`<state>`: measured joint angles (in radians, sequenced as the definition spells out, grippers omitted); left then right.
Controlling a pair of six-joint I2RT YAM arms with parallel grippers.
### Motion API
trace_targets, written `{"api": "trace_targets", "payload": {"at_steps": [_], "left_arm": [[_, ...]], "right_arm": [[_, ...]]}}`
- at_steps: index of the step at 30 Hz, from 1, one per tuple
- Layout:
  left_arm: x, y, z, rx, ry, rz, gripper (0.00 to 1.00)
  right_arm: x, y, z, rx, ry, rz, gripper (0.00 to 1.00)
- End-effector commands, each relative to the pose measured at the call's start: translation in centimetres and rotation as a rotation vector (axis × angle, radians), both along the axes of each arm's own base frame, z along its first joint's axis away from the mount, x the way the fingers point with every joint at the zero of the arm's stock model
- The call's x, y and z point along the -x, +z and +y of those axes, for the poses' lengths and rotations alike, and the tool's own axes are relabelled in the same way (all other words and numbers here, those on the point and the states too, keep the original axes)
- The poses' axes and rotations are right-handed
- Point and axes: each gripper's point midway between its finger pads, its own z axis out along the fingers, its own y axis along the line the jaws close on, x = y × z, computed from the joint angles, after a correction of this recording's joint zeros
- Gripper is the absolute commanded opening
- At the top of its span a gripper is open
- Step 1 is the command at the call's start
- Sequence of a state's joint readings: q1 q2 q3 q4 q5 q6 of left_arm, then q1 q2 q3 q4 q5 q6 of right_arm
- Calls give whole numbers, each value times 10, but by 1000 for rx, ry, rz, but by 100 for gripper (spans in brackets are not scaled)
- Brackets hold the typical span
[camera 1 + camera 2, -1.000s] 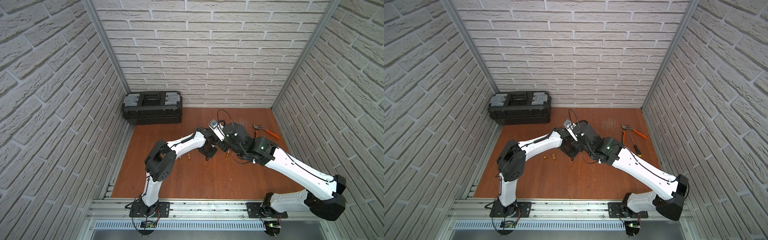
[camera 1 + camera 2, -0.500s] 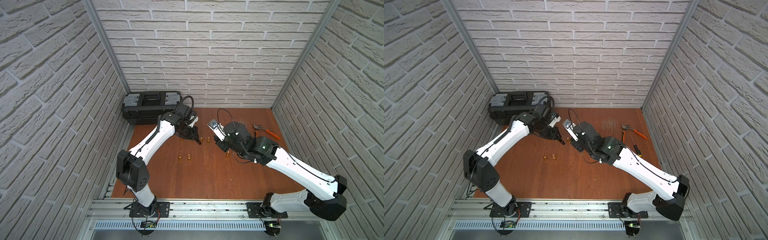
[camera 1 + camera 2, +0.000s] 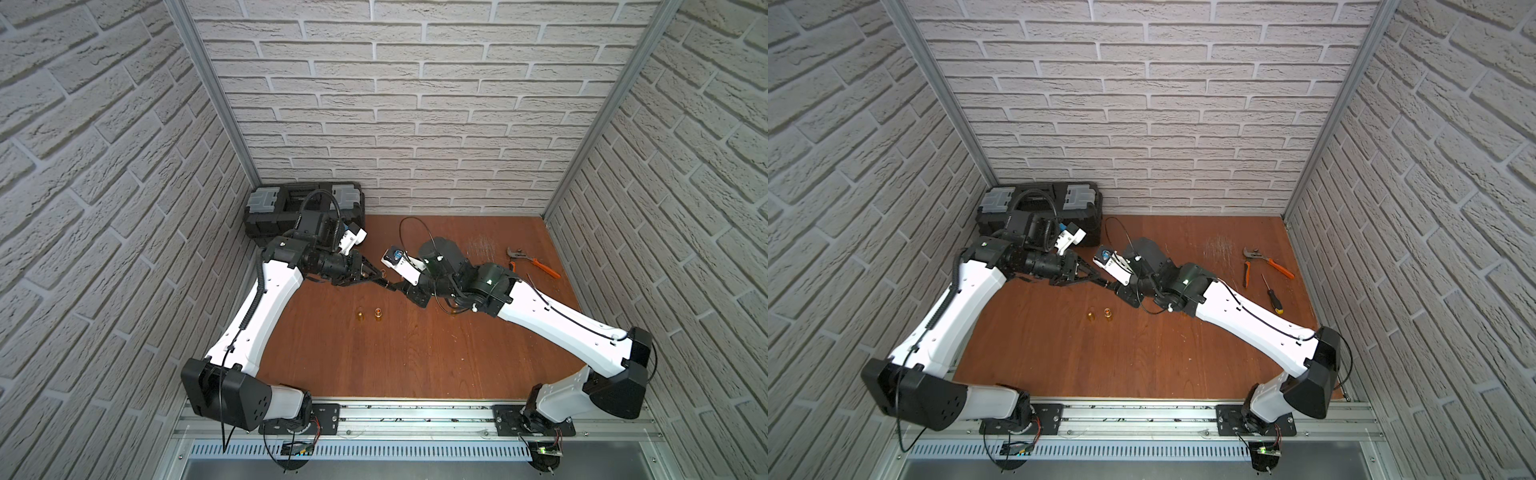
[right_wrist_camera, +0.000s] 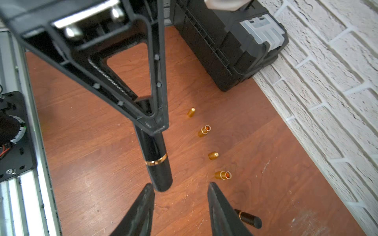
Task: Open the lipstick cap
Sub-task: Open the cover of the lipstick.
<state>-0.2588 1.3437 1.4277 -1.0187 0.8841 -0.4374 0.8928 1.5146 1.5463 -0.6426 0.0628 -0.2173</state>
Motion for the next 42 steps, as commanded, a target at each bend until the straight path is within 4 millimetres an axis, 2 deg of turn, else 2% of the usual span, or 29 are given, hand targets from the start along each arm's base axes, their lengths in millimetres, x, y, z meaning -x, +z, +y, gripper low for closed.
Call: {"api": "trace_targets", "payload": {"at_steps": [1,6,12,20,22,30,34,42], "left_arm": [[16,14,-2,72,-32,4,5],[20,10,5,71,-20,9,5],[18,14,12,83,-2,-1,4],[18,21,12,102,-1,-15,4],[18,20,12,101,-1,-12,4],[15,13,14,93,5,8,3],[12,11,18,94,19,17,1],[-5,10,42,114,140,35,0]], "right_arm": [[6,14,12,-33,73,4,45],[9,18,21,-50,107,24,44],[17,7,29,-41,152,92,43],[12,-15,31,7,147,107,42],[10,-16,30,9,141,101,39],[7,-15,27,16,123,81,14],[4,-17,22,38,101,73,9],[-6,-24,5,80,11,18,4]]}}
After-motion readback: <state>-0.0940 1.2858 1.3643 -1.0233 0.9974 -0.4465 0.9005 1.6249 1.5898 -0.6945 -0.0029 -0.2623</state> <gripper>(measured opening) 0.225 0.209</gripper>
